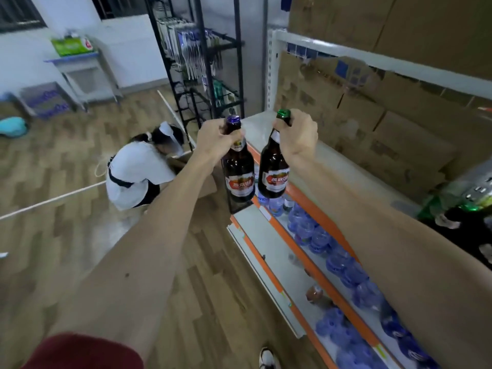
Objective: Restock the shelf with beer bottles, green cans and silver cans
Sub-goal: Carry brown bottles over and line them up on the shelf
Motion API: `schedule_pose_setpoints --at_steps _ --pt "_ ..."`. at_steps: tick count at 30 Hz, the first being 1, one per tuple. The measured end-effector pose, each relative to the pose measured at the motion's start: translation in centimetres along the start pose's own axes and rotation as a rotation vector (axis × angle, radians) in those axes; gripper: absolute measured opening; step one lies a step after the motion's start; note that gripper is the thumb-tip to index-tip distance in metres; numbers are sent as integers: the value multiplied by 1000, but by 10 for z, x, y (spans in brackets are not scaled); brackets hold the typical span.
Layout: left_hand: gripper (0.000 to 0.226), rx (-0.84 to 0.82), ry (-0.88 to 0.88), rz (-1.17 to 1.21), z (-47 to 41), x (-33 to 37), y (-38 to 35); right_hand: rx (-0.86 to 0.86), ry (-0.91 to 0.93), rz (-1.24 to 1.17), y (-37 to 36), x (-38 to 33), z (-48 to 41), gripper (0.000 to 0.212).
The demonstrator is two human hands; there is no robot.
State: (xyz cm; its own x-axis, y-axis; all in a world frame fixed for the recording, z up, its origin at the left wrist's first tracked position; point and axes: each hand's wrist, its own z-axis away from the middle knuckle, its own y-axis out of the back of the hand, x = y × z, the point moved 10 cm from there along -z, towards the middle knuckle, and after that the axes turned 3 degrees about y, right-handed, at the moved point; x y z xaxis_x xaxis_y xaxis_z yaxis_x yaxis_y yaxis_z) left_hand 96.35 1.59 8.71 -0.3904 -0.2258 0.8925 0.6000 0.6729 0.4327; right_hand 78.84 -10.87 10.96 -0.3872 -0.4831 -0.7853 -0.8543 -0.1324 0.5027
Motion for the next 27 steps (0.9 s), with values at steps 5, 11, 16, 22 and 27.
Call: schedule_pose_setpoints --at_steps 5,11,16,22,27 --pt "21 -25 4 9 -36 -9 2 -13 -13 28 -27 -3 -22 15" --pt "15 -136 -10 76 -75 -20 -2 59 -80 34 -46 6 -43 17" --pt "24 -272 -67 88 -119 -41 -6 183 -154 85 -65 12 -35 11" --pt "14 -505 -206 30 -129 -36 -21 381 -333 62 -69 9 17 14" --pt "33 -707 -272 37 -109 -27 -41 509 -417 144 -53 0 62 15"
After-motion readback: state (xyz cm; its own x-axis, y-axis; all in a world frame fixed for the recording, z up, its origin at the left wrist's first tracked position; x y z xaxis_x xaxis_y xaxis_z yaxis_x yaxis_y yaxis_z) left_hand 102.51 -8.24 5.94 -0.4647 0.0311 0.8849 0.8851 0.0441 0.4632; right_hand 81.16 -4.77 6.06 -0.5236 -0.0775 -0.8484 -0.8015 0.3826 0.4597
